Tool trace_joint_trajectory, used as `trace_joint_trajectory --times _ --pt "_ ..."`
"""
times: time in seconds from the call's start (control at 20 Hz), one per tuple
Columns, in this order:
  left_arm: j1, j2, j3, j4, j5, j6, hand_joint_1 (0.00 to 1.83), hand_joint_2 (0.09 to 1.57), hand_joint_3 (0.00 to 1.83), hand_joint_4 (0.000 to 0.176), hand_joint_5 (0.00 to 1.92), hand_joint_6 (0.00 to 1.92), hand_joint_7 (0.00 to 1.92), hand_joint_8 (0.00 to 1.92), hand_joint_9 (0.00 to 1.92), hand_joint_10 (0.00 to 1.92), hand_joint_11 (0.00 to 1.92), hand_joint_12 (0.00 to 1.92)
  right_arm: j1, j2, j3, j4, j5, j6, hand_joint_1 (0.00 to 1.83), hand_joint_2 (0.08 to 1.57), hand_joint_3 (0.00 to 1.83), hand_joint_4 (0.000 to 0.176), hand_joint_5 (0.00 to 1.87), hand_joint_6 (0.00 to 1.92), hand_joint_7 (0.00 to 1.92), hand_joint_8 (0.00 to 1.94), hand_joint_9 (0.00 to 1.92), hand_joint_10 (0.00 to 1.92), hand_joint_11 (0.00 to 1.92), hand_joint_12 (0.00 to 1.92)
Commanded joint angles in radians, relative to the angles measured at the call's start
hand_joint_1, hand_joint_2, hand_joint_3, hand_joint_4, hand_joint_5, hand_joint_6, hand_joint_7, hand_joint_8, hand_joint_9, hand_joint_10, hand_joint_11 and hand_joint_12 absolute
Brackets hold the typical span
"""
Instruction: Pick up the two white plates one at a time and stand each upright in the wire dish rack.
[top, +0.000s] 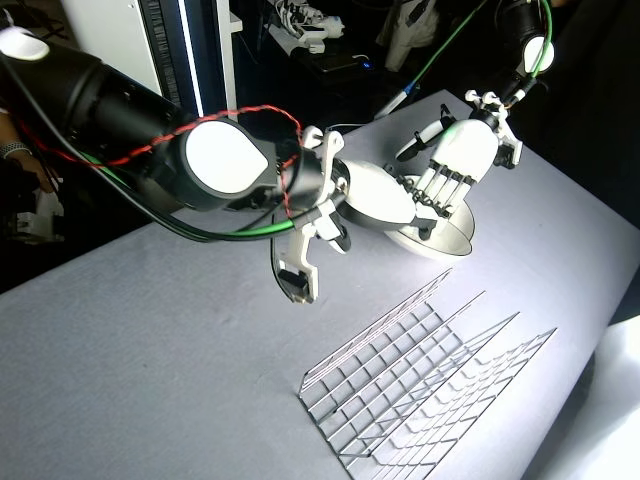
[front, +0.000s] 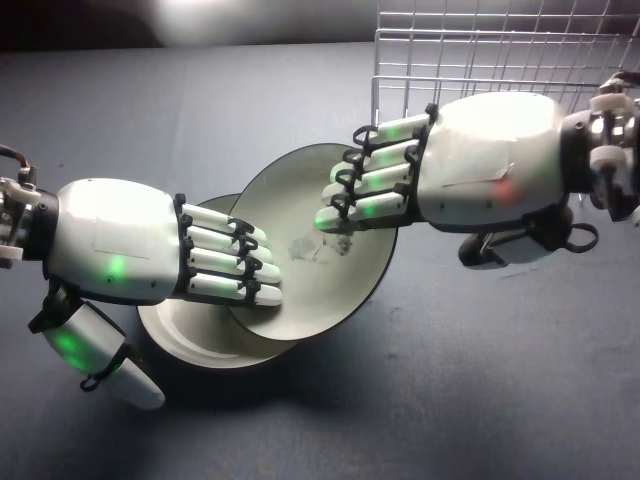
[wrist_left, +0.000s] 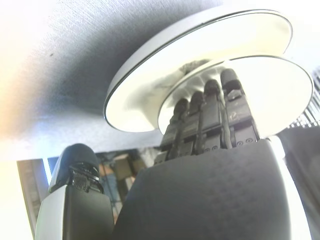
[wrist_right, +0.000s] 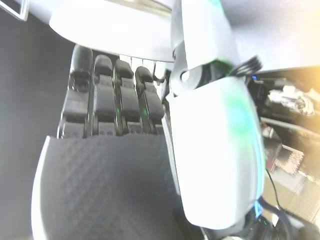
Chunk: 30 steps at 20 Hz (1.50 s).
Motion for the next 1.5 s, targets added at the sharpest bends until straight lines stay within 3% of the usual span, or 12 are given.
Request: trace_joint_trajectory --times 0.0,0.2,0.4,0.75,1.15,1.35,1.45 --pt "0.011 -0.016 -0.001 0.003 0.002 0.005 0.00 1.09 0.00 0.000 0.10 0.00 0.06 0.00 0.07 0.00 0.00 0.24 0.000 -0.004 0.001 0.033 0.061 -0.002 1.35 1.04 0.01 0.000 0.12 0.00 0.12 0.00 0.15 0.01 0.00 0.83" --pt "0.014 -0.016 0.003 0.002 0.002 0.005 0.00 1.08 0.00 0.000 0.10 0.00 0.06 0.00 0.06 0.00 0.00 0.22 -0.015 -0.052 0.028 0.033 0.058 -0.004 1.38 1.04 0.01 0.000 0.16 0.01 0.16 0.01 0.16 0.01 0.00 0.79" --pt "0.014 -0.017 0.010 -0.002 0.002 0.005 0.00 1.09 0.00 0.000 0.10 0.00 0.07 0.00 0.06 0.00 0.00 0.23 -0.018 -0.098 0.048 0.033 0.048 -0.007 1.42 1.00 0.00 0.000 0.22 0.02 0.24 0.02 0.25 0.03 0.00 0.98" --pt "0.014 -0.020 0.024 -0.024 -0.004 0.005 0.00 1.09 0.00 0.000 0.09 0.00 0.05 0.00 0.05 0.00 0.00 0.17 -0.020 -0.176 0.116 0.033 0.034 -0.011 1.41 1.01 0.00 0.000 0.24 0.01 0.27 0.01 0.29 0.03 0.00 1.01" --pt "0.014 -0.022 0.032 -0.026 -0.006 0.005 0.00 1.09 0.00 0.000 0.09 0.00 0.05 0.00 0.04 0.00 0.00 0.18 -0.026 -0.233 0.207 0.033 0.035 -0.015 1.38 1.04 0.01 0.000 0.47 0.03 0.51 0.01 0.50 0.04 0.01 1.27" --pt "0.014 -0.022 0.038 -0.028 -0.008 0.005 0.00 1.10 0.00 0.000 0.11 0.00 0.09 0.00 0.08 0.00 0.00 0.28 -0.033 -0.258 0.238 0.033 0.035 -0.020 1.39 1.03 0.00 0.000 0.67 0.04 0.72 0.02 0.70 0.07 0.23 1.24" --pt "0.014 -0.022 0.038 -0.035 -0.008 0.005 0.00 1.10 0.00 0.000 0.08 0.00 0.05 0.00 0.05 0.00 0.00 0.21 -0.034 -0.264 0.242 0.034 0.035 -0.021 1.38 1.04 0.00 0.000 0.79 0.04 0.85 0.03 0.82 0.08 0.34 1.20"
